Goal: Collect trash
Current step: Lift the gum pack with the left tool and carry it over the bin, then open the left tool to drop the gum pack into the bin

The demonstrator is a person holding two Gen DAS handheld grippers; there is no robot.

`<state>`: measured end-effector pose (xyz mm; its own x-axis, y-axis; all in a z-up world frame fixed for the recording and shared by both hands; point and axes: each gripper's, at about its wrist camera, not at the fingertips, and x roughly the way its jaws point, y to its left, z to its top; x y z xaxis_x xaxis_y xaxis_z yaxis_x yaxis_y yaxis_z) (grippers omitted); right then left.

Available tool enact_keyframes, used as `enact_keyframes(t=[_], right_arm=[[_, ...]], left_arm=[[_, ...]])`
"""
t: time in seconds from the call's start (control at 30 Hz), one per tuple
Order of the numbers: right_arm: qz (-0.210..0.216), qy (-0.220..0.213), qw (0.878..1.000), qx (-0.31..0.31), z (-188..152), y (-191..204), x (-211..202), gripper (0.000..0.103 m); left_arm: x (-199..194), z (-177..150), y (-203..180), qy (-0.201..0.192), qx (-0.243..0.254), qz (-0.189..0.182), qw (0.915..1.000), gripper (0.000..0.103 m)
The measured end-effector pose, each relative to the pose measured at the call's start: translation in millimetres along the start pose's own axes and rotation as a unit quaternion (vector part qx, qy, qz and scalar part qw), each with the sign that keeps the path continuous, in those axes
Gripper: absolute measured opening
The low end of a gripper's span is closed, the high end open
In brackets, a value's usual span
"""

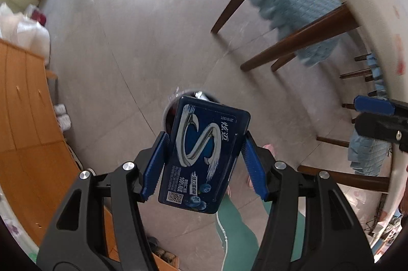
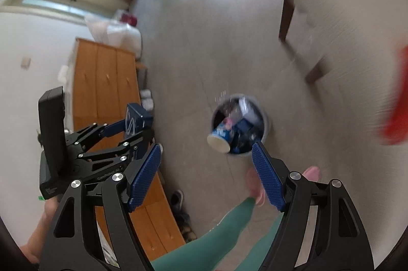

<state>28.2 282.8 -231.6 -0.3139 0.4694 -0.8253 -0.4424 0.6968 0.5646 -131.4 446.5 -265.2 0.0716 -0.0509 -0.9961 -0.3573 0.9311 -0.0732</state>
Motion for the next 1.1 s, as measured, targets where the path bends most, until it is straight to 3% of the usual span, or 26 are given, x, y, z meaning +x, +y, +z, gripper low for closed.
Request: enact_keyframes(t=[0.17, 0.53, 0.6, 0.63, 0.73, 0.87, 1.1], right_arm=[[0.000, 0.028, 0.999, 0.024, -12.4, -20.4, 61.4, 0.074], [-0.013, 0.040, 0.998, 0.050, 2.9, -71.4, 159.4, 0.074], [-0.013, 0.041, 0.998, 0.053, 5.1, -78.7, 171.3, 0.074], [-0.014, 0.041, 0.998, 0.053, 6.4, -81.6, 175.9, 0.074], [-0.018, 0.045, 0.998, 0.050, 8.6, -87.5, 186.9, 0.074], [-0.019, 0.050, 0.997, 0.052, 8.6, -92.1, 194.6, 0.074], [-0.014, 0.052, 0.998, 0.044, 9.0, -88.0, 194.7, 0.074]], left_arm=[[79.1, -9.8, 21.3, 0.031, -0.022, -0.018, 0.9991, 0.056], [240.4, -15.0, 45.9, 0.040, -0.095, -0.052, 0.9933, 0.055], [264.9, -16.0, 44.2, 0.045, -0.104, -0.053, 0.9922, 0.052], [274.4, -17.1, 44.2, 0.047, -0.104, -0.053, 0.9920, 0.043], [296.1, -20.4, 42.0, 0.060, -0.100, -0.048, 0.9920, 0.040], [312.3, -28.6, 44.7, 0.075, -0.098, -0.032, 0.9919, 0.044], [307.0, -30.4, 57.2, 0.074, -0.109, -0.029, 0.9908, 0.048]])
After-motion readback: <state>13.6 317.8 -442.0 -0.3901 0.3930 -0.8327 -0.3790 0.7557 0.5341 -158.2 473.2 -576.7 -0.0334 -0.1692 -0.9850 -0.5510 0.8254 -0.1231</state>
